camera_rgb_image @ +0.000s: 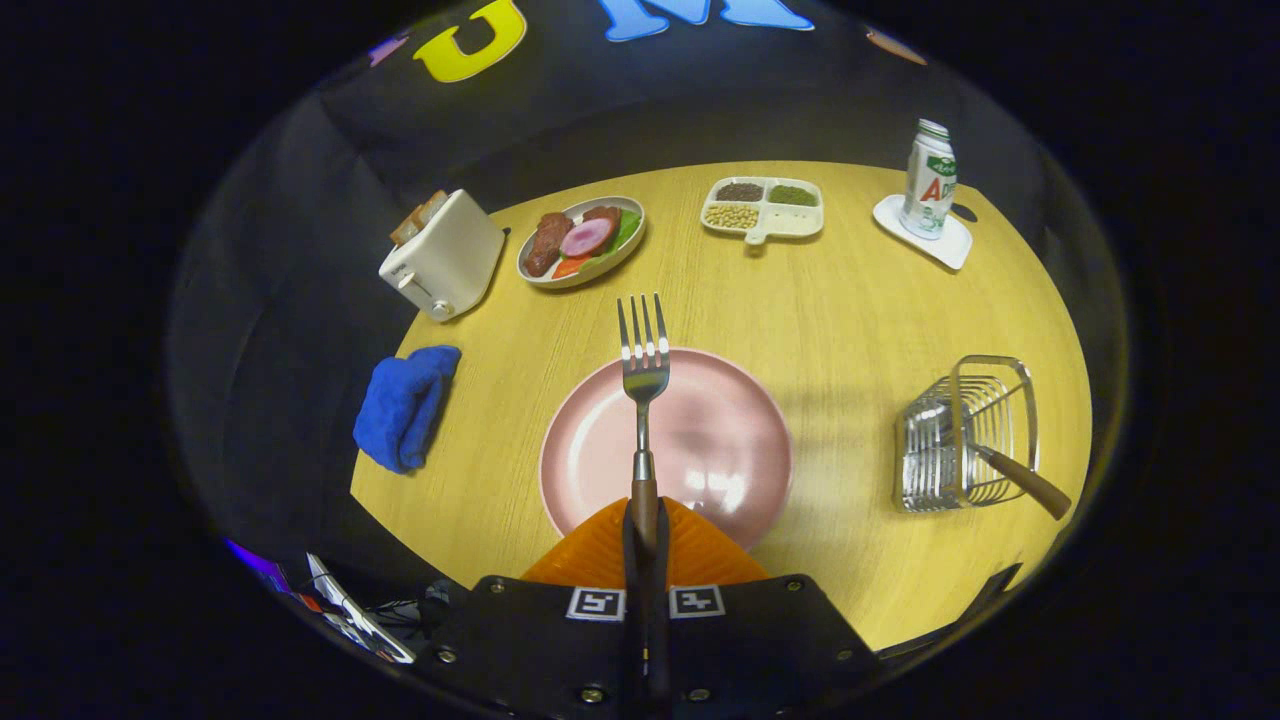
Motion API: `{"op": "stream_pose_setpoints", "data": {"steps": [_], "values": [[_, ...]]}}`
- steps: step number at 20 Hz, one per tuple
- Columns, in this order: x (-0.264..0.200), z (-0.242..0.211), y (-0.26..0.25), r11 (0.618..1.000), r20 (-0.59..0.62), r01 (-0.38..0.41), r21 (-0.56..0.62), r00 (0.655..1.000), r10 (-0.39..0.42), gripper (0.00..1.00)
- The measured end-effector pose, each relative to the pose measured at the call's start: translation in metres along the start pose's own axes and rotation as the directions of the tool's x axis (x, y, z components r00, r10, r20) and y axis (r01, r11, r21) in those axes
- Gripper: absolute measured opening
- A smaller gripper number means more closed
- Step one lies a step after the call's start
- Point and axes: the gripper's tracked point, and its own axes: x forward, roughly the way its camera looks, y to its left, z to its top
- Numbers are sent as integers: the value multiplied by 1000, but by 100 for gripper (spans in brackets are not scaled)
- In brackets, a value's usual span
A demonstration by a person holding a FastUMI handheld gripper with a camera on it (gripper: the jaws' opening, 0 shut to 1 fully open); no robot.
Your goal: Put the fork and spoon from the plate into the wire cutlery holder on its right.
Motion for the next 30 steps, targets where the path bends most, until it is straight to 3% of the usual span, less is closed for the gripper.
{"op": "stream_pose_setpoints", "data": {"steps": [10, 19, 25, 30], "values": [[-71, 0, -94, 993, 5, 107, 41, 994, -108, 2], [-93, -8, -144, 989, -139, 149, 15, 980, -146, 2], [-99, -18, -166, 987, -317, 153, -44, 935, -159, 2], [-101, -28, -173, 985, -448, 131, -115, 878, -169, 2]]}}
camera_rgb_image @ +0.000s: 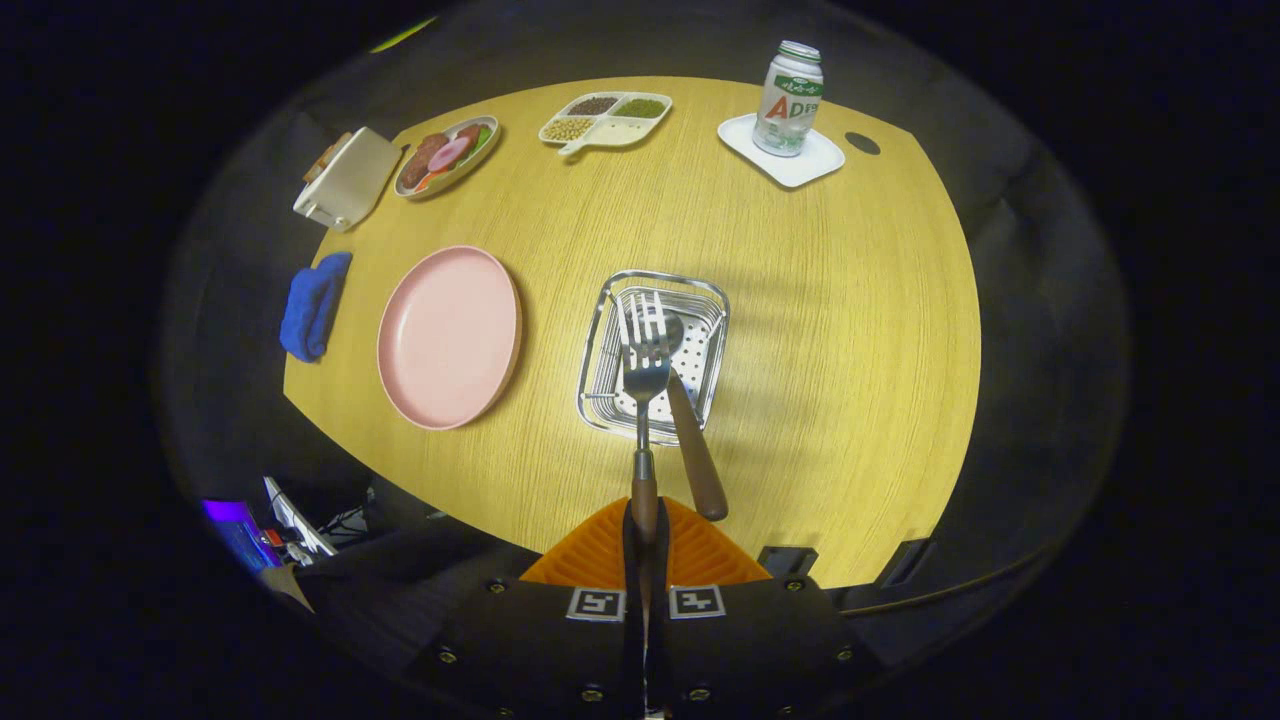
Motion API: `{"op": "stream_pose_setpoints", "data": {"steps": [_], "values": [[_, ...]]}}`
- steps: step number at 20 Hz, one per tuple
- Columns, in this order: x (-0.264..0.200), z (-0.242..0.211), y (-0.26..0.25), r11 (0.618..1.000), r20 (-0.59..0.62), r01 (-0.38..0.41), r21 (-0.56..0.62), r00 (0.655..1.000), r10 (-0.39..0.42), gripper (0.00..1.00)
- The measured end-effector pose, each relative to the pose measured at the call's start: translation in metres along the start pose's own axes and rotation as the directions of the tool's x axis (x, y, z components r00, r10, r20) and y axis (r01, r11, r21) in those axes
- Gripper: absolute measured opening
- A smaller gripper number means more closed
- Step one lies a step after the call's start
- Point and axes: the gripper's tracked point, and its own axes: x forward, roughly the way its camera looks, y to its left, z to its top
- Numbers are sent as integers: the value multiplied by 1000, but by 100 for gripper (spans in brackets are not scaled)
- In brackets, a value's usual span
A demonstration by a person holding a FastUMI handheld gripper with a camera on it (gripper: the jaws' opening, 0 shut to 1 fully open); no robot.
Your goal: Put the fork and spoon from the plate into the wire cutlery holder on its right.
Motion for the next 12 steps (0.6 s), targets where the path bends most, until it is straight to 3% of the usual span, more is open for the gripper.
{"op": "stream_pose_setpoints", "data": {"steps": [6, 12], "values": [[1, -8, -4, 999, -161, -8, -41, 987, 1, 2], [-4, -10, -5, 999, -346, -6, -33, 938, -6, 2]]}}
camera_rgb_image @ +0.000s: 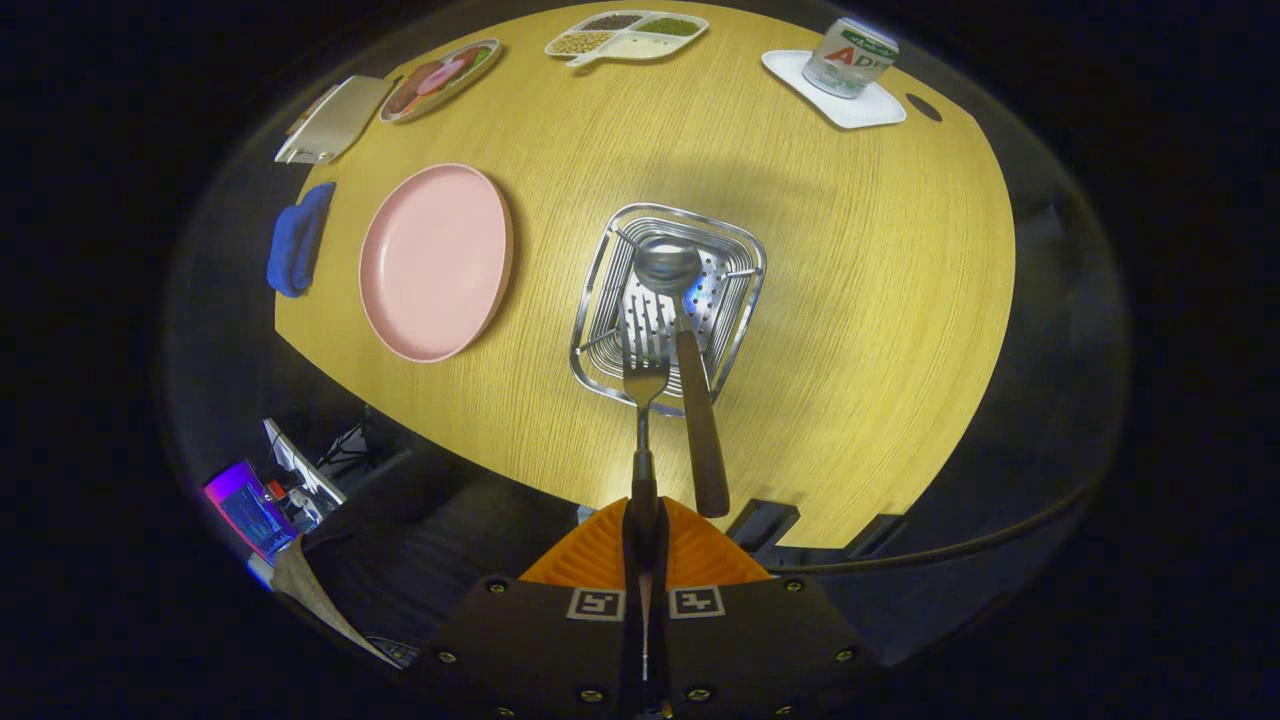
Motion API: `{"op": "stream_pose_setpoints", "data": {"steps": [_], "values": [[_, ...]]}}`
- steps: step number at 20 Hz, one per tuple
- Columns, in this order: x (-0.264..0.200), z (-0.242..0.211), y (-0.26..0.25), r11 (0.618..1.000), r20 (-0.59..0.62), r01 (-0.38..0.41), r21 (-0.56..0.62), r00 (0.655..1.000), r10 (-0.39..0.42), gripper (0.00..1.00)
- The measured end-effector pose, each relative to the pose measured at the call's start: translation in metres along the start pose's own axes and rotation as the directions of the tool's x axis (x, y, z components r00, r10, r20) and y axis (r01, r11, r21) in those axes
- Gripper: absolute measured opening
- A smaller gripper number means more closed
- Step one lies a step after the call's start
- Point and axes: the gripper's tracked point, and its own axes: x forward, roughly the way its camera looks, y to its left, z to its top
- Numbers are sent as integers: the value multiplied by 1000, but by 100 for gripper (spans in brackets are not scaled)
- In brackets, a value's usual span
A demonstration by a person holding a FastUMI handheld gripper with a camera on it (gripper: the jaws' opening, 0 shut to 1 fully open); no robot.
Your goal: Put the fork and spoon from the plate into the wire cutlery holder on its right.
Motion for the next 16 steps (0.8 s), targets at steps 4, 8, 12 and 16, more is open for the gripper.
{"op": "stream_pose_setpoints", "data": {"steps": [4, 8, 12, 16], "values": [[-3, 5, 2, 998, -89, -24, 62, 996, 30, 2], [-2, 13, 3, 996, -160, -21, 83, 987, 34, 2], [1, 23, 10, 995, -217, -23, 93, 975, 43, 2], [5, 33, 12, 997, -245, -4, 79, 969, 23, 2]]}}
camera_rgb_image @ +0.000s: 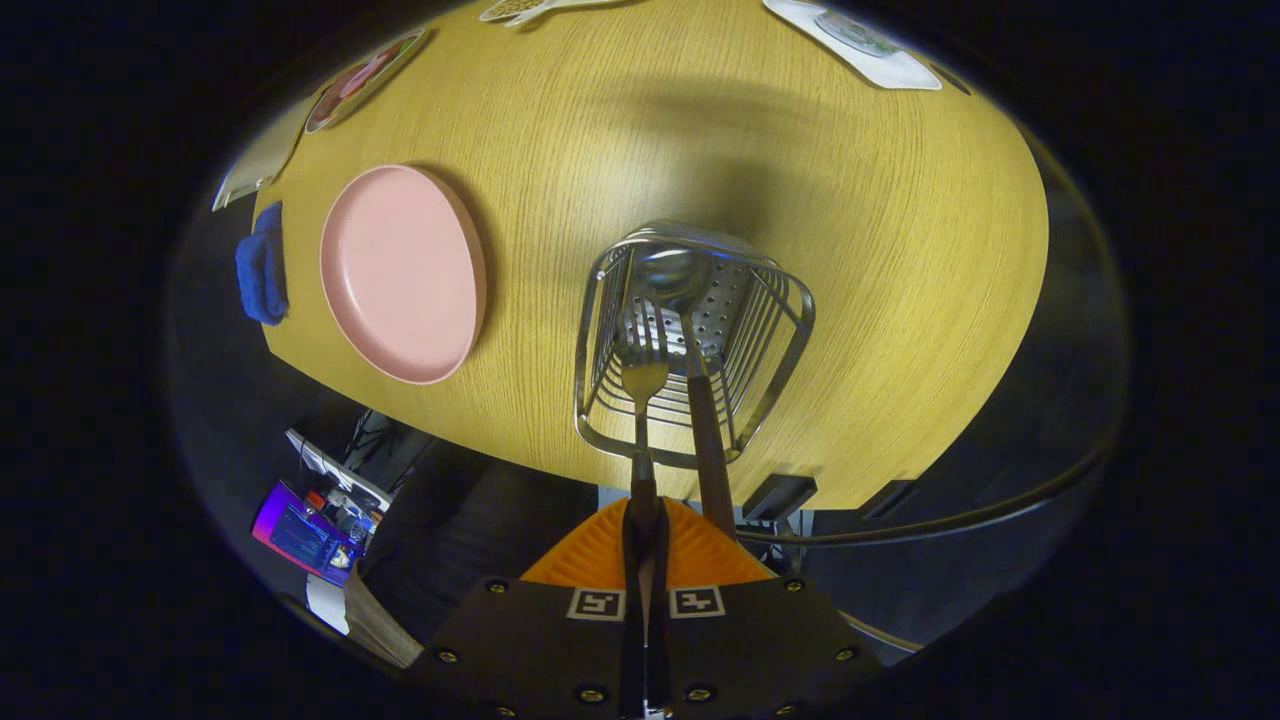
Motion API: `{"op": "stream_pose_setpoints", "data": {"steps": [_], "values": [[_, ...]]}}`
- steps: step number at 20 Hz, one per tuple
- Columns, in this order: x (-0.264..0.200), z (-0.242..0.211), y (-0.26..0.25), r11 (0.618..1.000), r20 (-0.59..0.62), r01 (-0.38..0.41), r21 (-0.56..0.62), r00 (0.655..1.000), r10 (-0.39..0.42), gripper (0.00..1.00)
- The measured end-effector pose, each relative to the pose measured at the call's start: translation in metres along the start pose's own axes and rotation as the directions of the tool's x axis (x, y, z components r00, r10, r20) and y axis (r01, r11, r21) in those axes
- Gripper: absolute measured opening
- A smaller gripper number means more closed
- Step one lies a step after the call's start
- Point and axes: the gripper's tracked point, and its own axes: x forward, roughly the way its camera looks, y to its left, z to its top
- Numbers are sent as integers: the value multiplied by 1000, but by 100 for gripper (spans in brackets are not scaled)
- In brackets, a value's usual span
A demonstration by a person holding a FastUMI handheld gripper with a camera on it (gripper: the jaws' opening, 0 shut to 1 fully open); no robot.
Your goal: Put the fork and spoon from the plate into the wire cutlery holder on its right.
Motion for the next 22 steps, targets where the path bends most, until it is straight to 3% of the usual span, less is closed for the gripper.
{"op": "stream_pose_setpoints", "data": {"steps": [6, 16, 19, 21, 22], "values": [[0, 4, 9, 1000, -27, 27, -13, 999, -27, 2], [-4, 3, 1, 999, 25, 38, 25, 999, -39, 2], [-8, 6, 10, 999, 50, -6, 47, 999, 4, 12], [-10, 4, 11, 999, 62, -11, 48, 998, 8, 42], [-9, 0, 9, 999, 66, -11, 50, 998, 7, 43]]}}
